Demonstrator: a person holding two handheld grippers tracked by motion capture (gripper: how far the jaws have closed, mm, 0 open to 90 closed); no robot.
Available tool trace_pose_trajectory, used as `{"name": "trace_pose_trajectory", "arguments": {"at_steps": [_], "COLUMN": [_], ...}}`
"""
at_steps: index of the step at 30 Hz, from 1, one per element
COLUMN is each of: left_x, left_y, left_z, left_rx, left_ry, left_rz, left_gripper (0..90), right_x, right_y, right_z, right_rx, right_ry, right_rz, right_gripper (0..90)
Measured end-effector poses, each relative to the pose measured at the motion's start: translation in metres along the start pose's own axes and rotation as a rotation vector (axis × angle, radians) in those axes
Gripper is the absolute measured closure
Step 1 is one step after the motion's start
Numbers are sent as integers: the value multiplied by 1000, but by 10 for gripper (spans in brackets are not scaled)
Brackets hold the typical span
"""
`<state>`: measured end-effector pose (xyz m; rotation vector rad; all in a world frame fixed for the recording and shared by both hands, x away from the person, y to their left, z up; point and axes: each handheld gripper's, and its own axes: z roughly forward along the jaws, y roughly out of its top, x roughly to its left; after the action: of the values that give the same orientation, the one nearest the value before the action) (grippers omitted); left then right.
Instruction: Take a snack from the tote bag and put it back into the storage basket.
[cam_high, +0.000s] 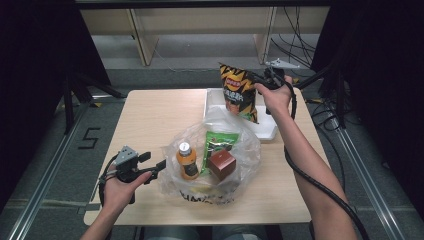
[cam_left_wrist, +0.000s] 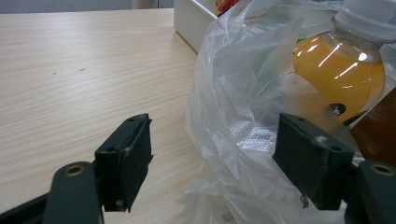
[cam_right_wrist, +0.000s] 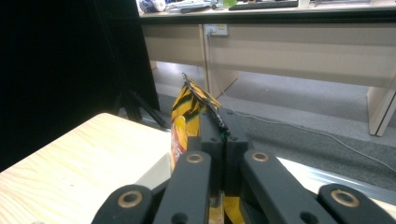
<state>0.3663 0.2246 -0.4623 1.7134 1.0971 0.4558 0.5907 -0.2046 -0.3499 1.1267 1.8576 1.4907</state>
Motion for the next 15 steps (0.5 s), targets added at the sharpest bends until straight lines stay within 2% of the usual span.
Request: {"name": "trace_pose_trajectory", "arguments": {"at_steps": [4,7,8,9,13,14,15], "left_x": [0,0,0,0,0,0,0], "left_y": [0,0,0,0,0,0,0], "left_z": [0,0,0,0,0,0,0], "left_rx": [-2,-1,-1,-1,-1,-1,-1], "left_ry": [-2,1,1,0,0,0,0], "left_rz": [4,-10,-10,-7,-6,-4,-4], "left_gripper": [268,268,268,268,268,268,268], "right_x": [0,-1,-3,-1,-4,-6,-5], "right_y": [-2,-3,-4,-4,-6,-6,-7], "right_z": [2,3,4,4,6,7,7], "right_rx": [5,6,3,13,19,17,22], "right_ry": [-7,-8,-7,-11,-11,-13,-19], "right_rz": [28,30,15,38,22,-1,20], "right_gripper": [900,900,900,900,900,900,900]}}
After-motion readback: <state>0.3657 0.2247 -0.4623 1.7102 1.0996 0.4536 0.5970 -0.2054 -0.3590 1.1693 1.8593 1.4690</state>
